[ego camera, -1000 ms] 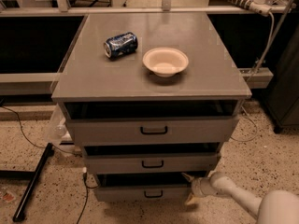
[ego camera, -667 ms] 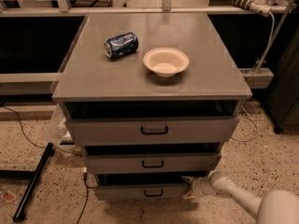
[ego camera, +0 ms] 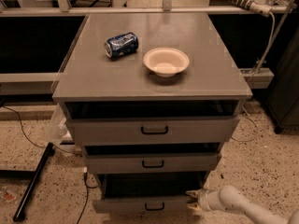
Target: Open bottom drawer
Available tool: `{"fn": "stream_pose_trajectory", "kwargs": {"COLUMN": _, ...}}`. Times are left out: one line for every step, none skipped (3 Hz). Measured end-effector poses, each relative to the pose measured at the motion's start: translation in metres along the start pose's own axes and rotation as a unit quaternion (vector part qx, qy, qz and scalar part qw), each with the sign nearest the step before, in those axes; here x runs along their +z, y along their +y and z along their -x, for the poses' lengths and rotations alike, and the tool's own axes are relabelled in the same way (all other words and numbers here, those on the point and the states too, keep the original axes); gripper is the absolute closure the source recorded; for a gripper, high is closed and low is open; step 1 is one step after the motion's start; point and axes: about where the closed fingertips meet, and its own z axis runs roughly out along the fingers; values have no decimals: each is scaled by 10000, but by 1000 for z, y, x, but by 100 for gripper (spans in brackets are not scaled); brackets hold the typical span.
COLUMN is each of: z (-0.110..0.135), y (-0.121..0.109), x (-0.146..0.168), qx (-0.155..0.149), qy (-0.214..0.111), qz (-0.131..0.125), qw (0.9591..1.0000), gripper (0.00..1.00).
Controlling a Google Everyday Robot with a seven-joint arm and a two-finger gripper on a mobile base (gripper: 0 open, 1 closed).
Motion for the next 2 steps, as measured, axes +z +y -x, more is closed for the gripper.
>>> {"fn": "stream_pose_trajectory", "kwargs": {"z": 4, "y": 28, "x": -13, "qx": -3, "qy": -86, "qz": 54, "qw": 9999, "gripper": 100}}
{"fn": "stream_pose_trajectory", "kwargs": {"z": 4, "y": 28, "x": -13, "qx": -3, "qy": -86, "qz": 54, "qw": 9999, "gripper": 82}}
